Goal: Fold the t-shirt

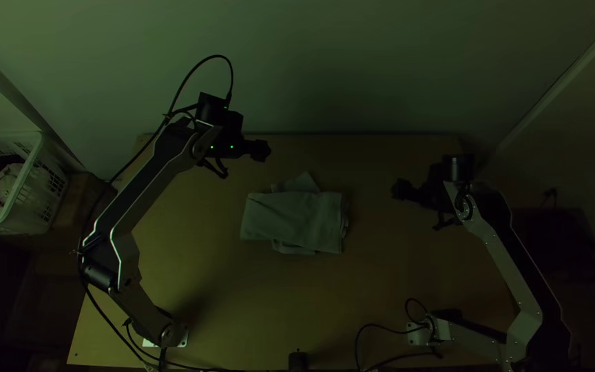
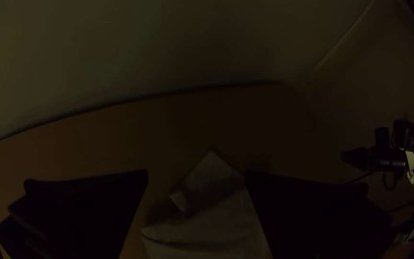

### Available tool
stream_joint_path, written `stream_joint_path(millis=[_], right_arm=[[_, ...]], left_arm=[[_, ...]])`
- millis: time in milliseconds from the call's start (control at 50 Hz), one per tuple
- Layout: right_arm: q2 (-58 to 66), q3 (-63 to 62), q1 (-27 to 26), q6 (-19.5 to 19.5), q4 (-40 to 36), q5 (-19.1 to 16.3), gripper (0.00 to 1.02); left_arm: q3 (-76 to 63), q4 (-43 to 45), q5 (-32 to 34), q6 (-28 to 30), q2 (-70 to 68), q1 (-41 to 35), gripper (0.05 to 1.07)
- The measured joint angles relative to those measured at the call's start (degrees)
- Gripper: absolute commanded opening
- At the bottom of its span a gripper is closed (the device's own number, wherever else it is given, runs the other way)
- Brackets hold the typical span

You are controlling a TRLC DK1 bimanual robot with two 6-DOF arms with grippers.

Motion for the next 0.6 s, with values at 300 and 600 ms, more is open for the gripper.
stream_joint_path(millis=[300, 600], right_arm=[[-0.7, 4.7, 0.2, -5.0, 2.3, 3.6, 0.98], [-7.7, 7.2, 0.1, -10.2, 1.8, 6.8, 0.98]], left_arm=[[-14.8, 6.7, 0.0, 1.6, -13.9, 8.3, 1.03], [-25.9, 11.8, 0.0, 3.7, -31.3, 17.1, 1.03]])
